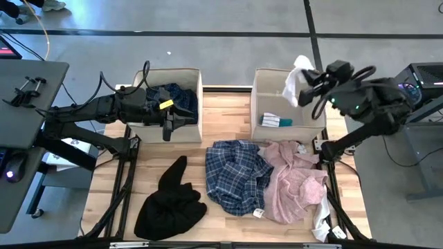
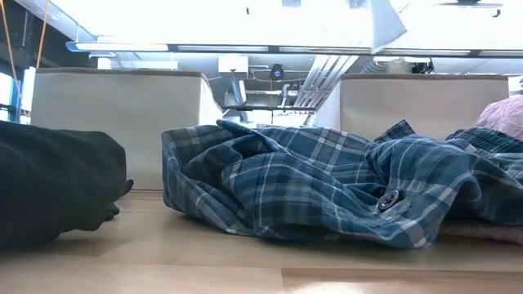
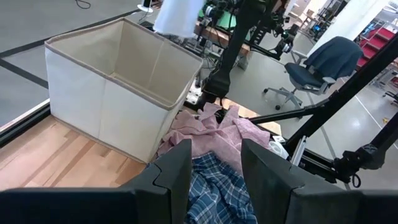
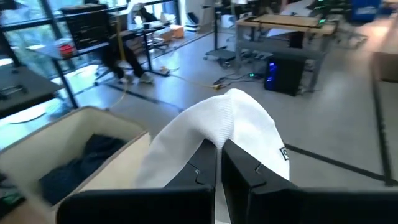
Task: Sort clothes
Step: Put the white sock into the right laundry bin
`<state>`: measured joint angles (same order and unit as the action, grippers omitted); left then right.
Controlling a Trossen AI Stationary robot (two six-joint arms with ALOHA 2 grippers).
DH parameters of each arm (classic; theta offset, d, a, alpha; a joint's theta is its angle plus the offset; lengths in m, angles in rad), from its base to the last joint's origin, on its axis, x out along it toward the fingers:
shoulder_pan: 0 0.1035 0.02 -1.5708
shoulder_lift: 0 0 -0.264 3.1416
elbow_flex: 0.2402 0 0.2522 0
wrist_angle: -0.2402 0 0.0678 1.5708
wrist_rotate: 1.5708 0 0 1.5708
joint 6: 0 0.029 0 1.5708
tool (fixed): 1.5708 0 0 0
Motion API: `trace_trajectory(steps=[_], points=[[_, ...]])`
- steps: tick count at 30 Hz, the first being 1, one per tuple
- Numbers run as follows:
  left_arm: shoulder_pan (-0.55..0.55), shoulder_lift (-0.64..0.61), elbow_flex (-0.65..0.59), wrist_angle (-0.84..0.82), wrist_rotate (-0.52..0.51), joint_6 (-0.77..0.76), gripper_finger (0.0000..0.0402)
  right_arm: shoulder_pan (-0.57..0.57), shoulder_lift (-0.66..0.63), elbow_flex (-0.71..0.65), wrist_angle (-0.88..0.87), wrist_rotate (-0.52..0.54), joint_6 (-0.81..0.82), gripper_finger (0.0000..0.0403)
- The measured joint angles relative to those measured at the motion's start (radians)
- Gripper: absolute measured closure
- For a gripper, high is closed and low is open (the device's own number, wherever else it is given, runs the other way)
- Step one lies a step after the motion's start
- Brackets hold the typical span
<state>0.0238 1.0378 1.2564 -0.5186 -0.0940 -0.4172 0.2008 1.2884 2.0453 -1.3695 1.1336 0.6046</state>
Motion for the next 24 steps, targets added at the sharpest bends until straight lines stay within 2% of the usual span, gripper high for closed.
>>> trace_trajectory(steps=[5,12,18,24], points=[[0.0,0.0,0.0,0.0,0.0,0.0,0.0275,-0.107,0.0,0.015,-0.031,-0.026,-0.056,0.0403],[0.0,0.0,0.0,0.0,0.0,0.0,0.0275,-0.259,0.001,-0.055,-0.178,-0.208,0.019,0.0402],[0.0,0.0,0.0,0.0,0.0,0.0,0.0275,-0.353,0.0,-0.204,-0.201,-0.337,0.043,0.0402],[0.0,0.0,0.0,0.0,0.0,0.0,0.0275,-0.437,0.0,-0.411,-0.193,-0.492,0.043,0.0402]])
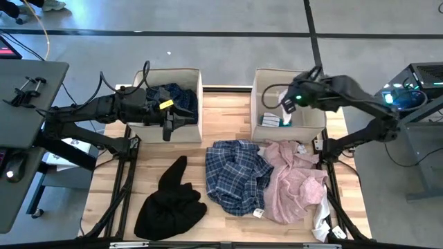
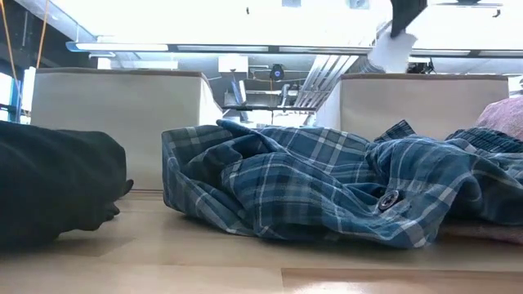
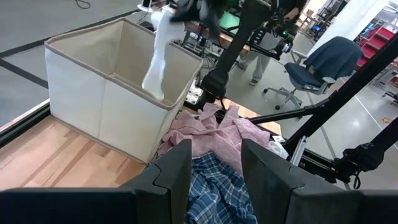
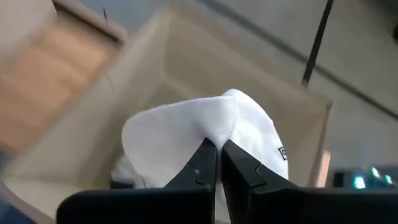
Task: Sort clothes
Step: Put the white sock into the right laundry bin
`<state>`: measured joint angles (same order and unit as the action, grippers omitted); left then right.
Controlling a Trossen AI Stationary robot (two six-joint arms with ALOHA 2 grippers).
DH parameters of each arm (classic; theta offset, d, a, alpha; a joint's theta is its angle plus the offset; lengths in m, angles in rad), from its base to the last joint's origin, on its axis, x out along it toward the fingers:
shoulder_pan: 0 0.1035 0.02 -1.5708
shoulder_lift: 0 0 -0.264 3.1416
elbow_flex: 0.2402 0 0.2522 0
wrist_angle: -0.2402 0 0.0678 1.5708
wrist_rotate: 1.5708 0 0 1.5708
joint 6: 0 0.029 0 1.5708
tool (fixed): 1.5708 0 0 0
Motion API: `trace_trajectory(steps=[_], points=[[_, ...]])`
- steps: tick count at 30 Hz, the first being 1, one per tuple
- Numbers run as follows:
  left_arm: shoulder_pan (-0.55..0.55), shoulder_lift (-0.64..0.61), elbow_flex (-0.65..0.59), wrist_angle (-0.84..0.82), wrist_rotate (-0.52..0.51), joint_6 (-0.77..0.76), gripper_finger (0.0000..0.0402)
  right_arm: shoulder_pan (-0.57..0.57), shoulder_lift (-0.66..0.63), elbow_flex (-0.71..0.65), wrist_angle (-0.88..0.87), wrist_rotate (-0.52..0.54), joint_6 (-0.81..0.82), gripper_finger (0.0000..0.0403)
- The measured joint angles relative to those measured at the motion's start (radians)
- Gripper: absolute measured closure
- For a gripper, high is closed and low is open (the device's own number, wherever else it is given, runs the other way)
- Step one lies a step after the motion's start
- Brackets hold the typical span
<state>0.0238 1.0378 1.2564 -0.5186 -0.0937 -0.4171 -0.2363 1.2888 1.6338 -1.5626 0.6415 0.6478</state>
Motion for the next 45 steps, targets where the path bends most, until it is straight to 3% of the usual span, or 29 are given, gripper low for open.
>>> trace_trajectory(steps=[9,14,19,23,36,45], points=[[0.0,0.0,0.0,0.0,0.0,0.0,0.0275,-0.106,0.0,-0.306,0.122,-0.172,-0.002,0.0402],[0.0,0.0,0.0,0.0,0.0,0.0,0.0275,-0.148,0.0,-0.423,0.264,-0.269,-0.057,0.0402],[0.0,0.0,0.0,0.0,0.0,-0.001,0.0275,-0.185,0.0,-0.493,0.362,-0.297,-0.045,0.0402],[0.0,0.0,0.0,0.0,0.0,-0.001,0.0275,-0.21,0.0,-0.518,0.387,-0.343,-0.056,0.0385],[0.0,0.0,0.0,0.0,0.0,-0.018,0.0275,-0.217,0.0,-0.519,0.382,-0.364,-0.046,0.0225],[-0.001,0.0,0.0,0.0,0.0,-0.018,0.0275,-0.201,0.0,-0.438,0.343,-0.386,-0.046,0.021]])
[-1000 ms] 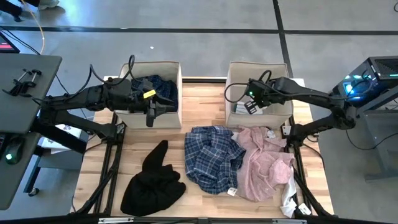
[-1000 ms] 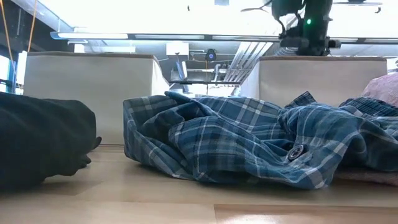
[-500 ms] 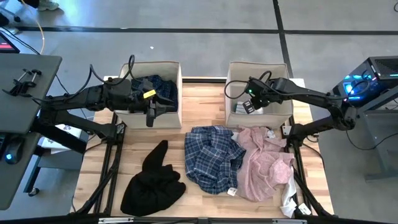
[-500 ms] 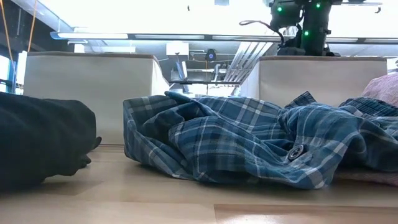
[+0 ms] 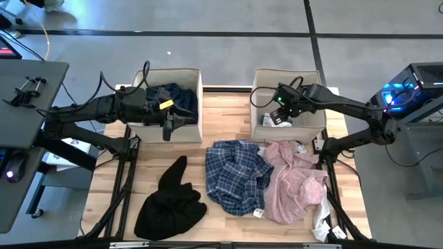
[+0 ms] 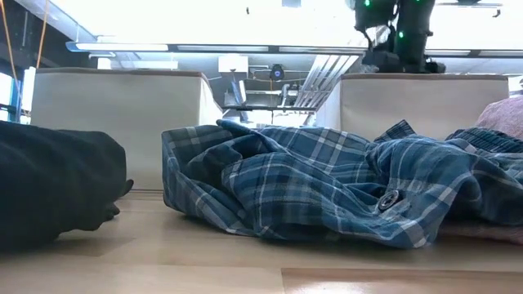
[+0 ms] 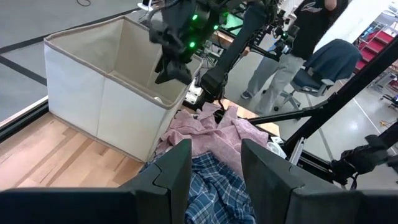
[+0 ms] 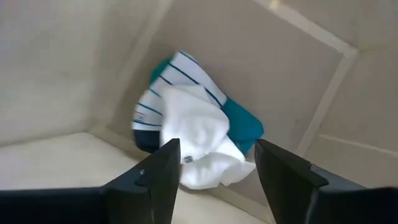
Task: Sort clothes
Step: Put the white sock into the right laundry bin
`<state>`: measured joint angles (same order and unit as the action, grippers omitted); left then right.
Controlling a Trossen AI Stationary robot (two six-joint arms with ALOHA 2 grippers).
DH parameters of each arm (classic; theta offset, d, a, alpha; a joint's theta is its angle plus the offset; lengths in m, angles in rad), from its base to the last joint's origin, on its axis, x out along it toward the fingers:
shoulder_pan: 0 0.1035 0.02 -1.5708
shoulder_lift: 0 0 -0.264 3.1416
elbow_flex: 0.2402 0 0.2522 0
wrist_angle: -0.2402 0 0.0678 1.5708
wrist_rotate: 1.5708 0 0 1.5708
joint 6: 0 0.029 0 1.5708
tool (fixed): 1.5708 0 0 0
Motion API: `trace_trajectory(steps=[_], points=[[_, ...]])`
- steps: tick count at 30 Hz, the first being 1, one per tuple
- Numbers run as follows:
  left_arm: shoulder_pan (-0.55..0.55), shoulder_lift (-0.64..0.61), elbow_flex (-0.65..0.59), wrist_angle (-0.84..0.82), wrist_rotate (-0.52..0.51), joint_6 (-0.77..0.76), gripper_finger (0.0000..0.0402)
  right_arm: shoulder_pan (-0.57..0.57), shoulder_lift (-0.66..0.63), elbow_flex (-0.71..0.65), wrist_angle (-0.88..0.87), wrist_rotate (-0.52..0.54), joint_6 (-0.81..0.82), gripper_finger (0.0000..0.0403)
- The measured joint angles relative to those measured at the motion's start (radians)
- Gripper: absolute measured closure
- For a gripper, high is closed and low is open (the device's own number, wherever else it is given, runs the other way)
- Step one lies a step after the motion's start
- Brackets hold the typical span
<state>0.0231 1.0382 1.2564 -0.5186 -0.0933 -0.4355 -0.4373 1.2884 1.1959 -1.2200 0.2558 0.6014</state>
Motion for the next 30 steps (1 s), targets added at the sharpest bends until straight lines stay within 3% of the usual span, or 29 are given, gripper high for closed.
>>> trace_trajectory(steps=[10,18,25,30], points=[[0.0,0.0,0.0,0.0,0.001,-0.006,0.0275,0.112,0.0,0.304,-0.03,0.052,-0.026,0.0228],[0.0,0.0,0.0,0.0,0.003,-0.007,0.0275,0.293,-0.001,0.493,-0.032,0.078,-0.026,0.0242],[0.0,0.0,0.0,0.0,0.002,-0.007,0.0275,0.495,-0.002,0.464,-0.033,0.042,0.007,0.0249],[0.0,0.0,0.0,-0.001,0.002,-0.007,0.0275,0.627,-0.001,0.373,-0.035,-0.108,0.163,0.0249]])
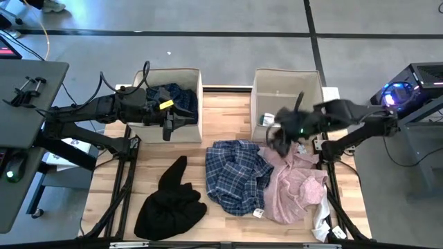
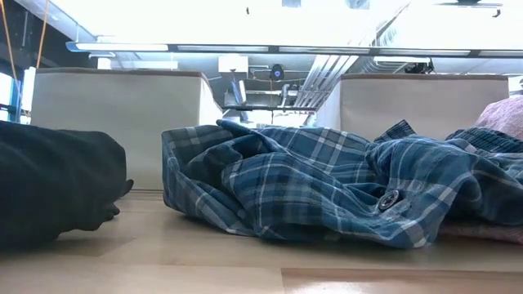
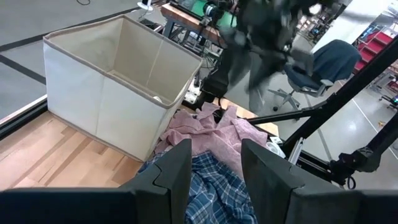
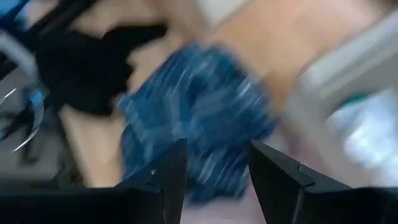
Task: Sort clothes
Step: Put the white sock into the right laundry bin
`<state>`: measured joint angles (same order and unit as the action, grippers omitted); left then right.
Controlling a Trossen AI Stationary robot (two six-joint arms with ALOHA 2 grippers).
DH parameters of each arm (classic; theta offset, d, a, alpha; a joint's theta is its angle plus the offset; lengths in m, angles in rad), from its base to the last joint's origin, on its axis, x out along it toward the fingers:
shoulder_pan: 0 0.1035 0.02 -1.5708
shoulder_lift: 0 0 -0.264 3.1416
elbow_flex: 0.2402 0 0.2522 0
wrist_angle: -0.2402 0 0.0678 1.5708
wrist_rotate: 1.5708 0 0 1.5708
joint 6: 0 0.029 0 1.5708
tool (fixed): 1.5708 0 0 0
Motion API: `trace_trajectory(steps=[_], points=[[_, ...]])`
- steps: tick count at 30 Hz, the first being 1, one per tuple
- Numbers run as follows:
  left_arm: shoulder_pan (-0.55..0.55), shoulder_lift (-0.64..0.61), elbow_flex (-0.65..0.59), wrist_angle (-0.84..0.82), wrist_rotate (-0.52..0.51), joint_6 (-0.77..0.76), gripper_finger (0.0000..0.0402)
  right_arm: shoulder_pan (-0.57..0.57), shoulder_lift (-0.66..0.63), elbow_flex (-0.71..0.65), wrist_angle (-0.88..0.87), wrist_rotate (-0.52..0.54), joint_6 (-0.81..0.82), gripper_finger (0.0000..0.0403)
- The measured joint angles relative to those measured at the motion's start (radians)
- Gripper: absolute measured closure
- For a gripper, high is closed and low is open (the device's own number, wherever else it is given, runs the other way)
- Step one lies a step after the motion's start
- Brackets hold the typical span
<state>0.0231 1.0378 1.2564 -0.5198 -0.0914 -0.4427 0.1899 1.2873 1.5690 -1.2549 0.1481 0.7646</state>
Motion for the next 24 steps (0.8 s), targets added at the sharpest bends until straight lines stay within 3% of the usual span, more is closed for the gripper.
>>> trace_trajectory(steps=[6,10,16,24], points=[[0.0,0.0,0.0,0.0,0.0,0.0,0.0275,0.164,0.0,-0.149,0.021,-0.286,0.296,0.0249],[0.0,0.0,0.0,0.0,-0.003,0.0,0.0275,0.287,0.0,-0.263,0.141,-0.423,0.514,0.0249],[0.0,0.0,0.0,0.0,-0.003,0.0,0.0275,0.449,0.0,-0.442,0.392,-0.506,0.75,0.0249],[0.0,0.0,0.0,0.0,-0.003,0.0,0.0275,0.586,0.0,-0.602,0.404,-0.535,1.026,0.0249]])
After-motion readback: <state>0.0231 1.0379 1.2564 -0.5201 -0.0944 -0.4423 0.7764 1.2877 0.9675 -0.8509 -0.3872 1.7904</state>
